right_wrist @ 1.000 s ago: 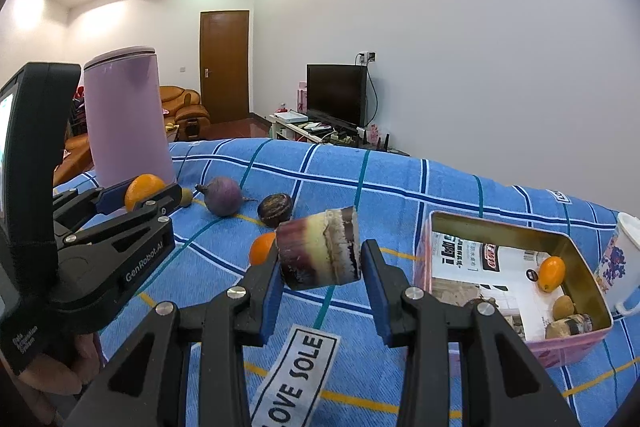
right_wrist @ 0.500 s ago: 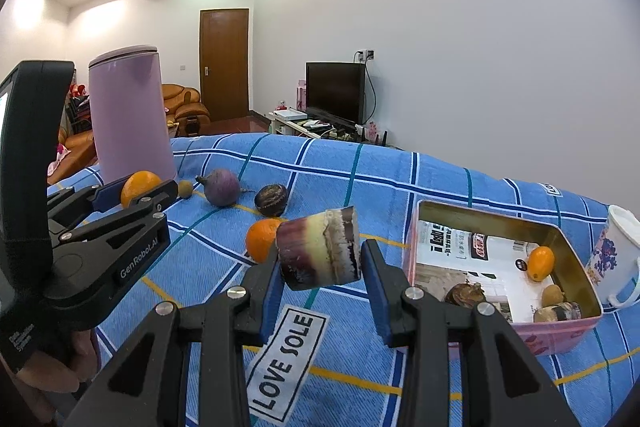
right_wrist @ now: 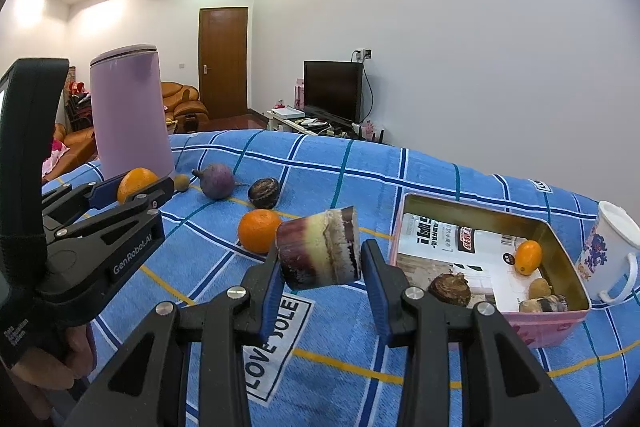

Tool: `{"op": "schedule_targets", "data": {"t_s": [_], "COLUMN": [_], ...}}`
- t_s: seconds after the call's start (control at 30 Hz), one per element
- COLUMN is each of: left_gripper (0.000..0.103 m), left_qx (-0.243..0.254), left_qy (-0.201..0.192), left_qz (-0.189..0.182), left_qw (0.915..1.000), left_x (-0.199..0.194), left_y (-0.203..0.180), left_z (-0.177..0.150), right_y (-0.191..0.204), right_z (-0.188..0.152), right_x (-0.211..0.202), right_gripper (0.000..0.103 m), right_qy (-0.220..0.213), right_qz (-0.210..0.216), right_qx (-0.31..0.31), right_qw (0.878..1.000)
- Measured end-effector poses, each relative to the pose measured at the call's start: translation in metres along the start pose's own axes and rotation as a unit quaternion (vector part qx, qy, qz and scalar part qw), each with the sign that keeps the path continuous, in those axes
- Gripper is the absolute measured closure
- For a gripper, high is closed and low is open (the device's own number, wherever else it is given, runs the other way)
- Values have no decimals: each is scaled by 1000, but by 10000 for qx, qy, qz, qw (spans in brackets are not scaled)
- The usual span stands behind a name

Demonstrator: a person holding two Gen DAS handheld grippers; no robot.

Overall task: Organize fruits
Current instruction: 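Carry the orange and the wrapped roll over the pink tin with both tools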

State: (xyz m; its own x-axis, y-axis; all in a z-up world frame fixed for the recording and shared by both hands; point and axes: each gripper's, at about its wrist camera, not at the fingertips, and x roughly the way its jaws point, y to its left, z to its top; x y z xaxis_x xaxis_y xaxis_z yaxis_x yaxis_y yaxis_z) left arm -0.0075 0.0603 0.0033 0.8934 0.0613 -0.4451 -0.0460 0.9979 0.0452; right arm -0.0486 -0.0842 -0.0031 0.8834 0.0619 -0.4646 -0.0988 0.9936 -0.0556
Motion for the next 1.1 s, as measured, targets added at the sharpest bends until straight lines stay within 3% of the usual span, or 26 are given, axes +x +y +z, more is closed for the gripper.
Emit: {"op": "schedule_targets", "data": {"t_s": [0.43,1.1], "left_gripper": [65,65], "left_qx": [152,299], "left_qy": [-14,142], "left_qz": [-132,-645], "left_qw": [9998,9974], "left_x": [-14,-27], "left_y": [-18,-61], "left_z": [-4,-8], "right_y": [-17,-75], "right_z": [-6,-17], "right_x": [-16,-37], "right_gripper": [63,63], "right_qy": [-9,-34], "right_qz": [-99,-509], "right_qx": [-73,92], "right_qw": [9999,9987]}}
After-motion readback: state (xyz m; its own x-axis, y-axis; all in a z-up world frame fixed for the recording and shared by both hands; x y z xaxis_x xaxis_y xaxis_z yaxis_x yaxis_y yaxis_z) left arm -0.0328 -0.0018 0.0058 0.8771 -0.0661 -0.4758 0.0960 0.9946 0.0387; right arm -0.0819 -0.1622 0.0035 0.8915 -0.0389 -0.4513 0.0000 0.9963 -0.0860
